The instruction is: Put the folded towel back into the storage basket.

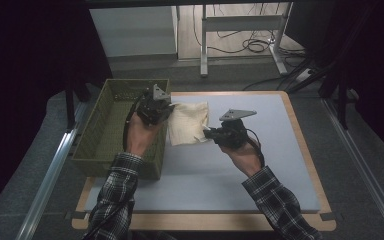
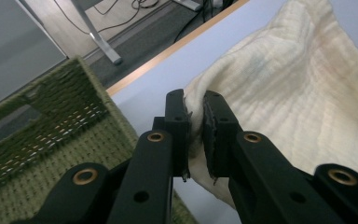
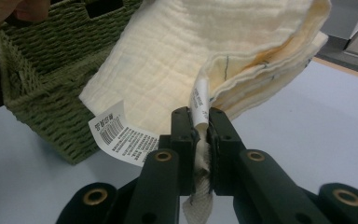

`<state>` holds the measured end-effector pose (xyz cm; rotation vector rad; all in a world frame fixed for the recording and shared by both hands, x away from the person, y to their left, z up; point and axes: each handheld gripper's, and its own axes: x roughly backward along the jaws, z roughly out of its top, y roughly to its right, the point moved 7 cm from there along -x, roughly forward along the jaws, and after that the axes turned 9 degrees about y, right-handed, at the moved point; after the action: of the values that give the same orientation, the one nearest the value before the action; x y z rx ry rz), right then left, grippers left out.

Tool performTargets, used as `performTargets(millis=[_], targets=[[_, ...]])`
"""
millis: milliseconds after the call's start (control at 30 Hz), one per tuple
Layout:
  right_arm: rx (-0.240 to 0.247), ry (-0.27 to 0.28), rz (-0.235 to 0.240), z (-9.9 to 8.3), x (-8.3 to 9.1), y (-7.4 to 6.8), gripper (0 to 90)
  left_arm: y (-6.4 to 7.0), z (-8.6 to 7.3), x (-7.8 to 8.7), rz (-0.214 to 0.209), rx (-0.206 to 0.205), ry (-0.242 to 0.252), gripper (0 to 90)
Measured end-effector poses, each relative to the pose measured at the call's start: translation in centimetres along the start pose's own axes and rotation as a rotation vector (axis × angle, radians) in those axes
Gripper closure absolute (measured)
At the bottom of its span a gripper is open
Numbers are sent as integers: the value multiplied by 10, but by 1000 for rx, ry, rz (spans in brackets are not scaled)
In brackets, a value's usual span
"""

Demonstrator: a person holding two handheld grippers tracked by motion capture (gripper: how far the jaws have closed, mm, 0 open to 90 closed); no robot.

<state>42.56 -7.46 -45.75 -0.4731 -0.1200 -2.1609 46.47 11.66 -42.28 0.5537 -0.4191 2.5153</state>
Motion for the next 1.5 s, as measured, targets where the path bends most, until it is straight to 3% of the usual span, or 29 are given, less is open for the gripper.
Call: performTargets(millis=[333,600,1000,1500], targets=[[4,10,24,18,-15,-12,828,-22,7,15,37,-5,7,816],[18,23,43,28,-32,-25,828,-40,2,28,76,-5,3,815],[37,27,70,35,-67,-51,826,-70,-18,47,131,34,-5,816],[84,-27,106,36,-110,-87,825,-100,-50,63,177,76,-24,817]])
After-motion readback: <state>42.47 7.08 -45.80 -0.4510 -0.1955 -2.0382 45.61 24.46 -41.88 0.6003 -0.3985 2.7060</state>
